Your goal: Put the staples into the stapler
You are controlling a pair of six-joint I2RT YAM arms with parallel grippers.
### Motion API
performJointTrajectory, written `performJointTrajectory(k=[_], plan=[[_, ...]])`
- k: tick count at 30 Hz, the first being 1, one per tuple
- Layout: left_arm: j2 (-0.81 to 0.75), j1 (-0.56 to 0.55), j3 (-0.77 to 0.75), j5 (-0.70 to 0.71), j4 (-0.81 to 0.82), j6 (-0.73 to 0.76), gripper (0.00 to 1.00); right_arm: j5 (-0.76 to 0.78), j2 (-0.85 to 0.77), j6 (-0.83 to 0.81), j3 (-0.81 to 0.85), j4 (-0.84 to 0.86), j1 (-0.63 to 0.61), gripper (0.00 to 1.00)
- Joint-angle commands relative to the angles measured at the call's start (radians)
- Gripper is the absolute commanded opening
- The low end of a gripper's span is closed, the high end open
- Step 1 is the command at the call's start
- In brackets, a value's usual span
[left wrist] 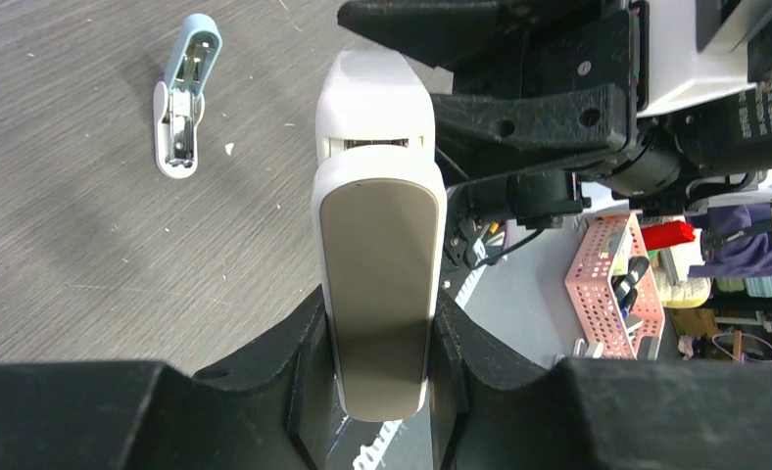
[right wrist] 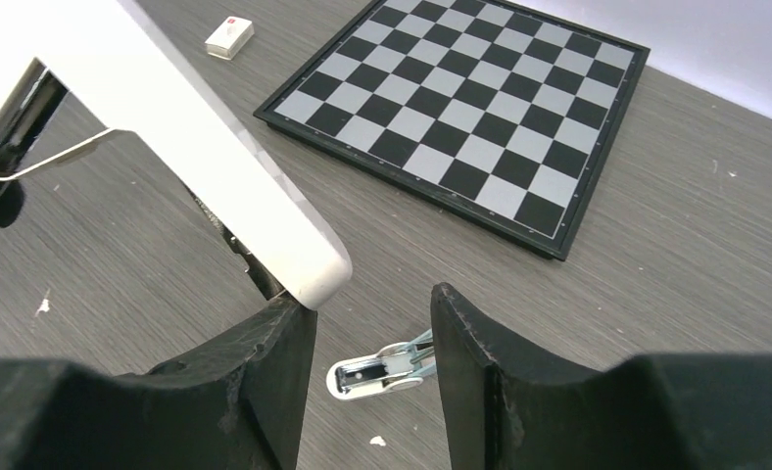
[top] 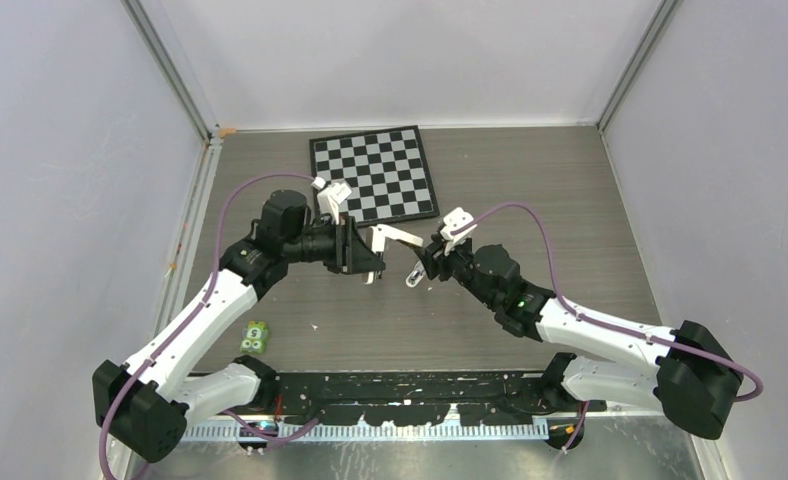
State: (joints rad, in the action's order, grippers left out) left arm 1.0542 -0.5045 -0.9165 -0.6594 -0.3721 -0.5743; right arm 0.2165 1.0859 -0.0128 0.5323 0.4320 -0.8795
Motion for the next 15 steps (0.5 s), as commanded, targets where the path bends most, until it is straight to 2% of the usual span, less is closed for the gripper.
performJointTrajectory(k=[1,15], plan=[[-0.003,-0.006,-0.024,-0.128,-0.071,0.035,0.00,-0.012,-0.033,-0.039,0.023,0.067,0.018,0.52],[0.022,-0.006,-0.023,-0.139,-0.163,0.076,0.00,-0.011,0.012,-0.095,0.087,0.045,0.035,0.60]])
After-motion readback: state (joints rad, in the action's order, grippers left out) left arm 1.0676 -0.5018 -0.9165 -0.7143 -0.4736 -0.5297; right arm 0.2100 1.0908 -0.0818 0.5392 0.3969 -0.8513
